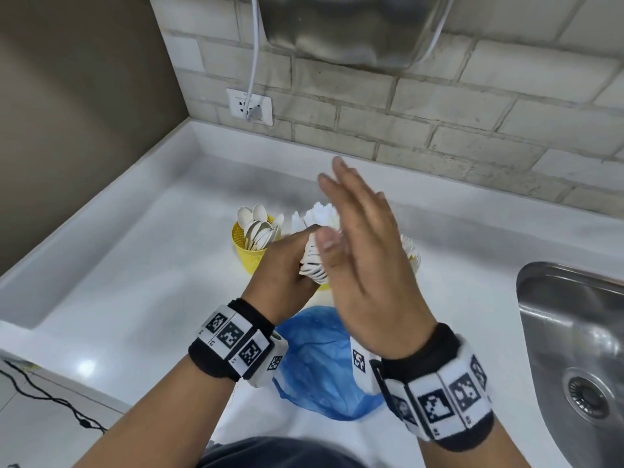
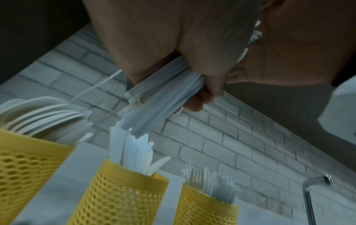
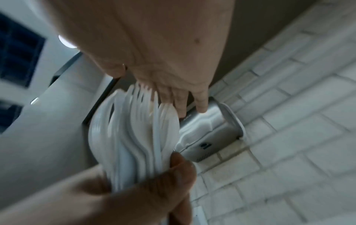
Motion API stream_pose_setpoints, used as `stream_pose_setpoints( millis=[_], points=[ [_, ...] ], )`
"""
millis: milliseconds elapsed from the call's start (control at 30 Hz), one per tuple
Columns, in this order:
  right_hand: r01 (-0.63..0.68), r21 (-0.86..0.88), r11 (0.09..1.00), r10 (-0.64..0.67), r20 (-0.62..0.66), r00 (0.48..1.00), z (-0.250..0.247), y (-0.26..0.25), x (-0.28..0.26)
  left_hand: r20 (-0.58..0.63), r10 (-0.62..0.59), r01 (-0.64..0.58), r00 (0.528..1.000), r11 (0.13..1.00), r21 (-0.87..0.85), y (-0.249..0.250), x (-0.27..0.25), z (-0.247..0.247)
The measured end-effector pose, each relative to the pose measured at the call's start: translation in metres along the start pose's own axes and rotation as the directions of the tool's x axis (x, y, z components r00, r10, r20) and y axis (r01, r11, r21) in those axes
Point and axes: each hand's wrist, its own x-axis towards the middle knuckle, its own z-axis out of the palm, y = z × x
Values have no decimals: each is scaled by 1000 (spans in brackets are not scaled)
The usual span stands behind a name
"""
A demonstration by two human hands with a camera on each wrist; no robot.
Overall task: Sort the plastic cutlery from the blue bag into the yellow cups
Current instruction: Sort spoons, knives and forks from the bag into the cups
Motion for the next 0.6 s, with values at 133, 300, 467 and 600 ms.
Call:
stream_pose_setpoints(
  millis=[133,300,467,600],
  points=[
    [-72,434,898,156,-162,974,-14,10,-5,-41,12,-15,999,998,-65,0,0,-4],
    [-127,396,910,137,3,991,-19,24,-11,20,-76,78,997,970,-229,10,0,-8],
    [-89,461,883,133,-65,989,-13,27,-14,61,-66,77,996,976,-205,16,0,-11],
    [-116,563,818,198,-86,976,-13,33,-12,55,-53,63,997,975,-211,19,0,-11]
  ],
)
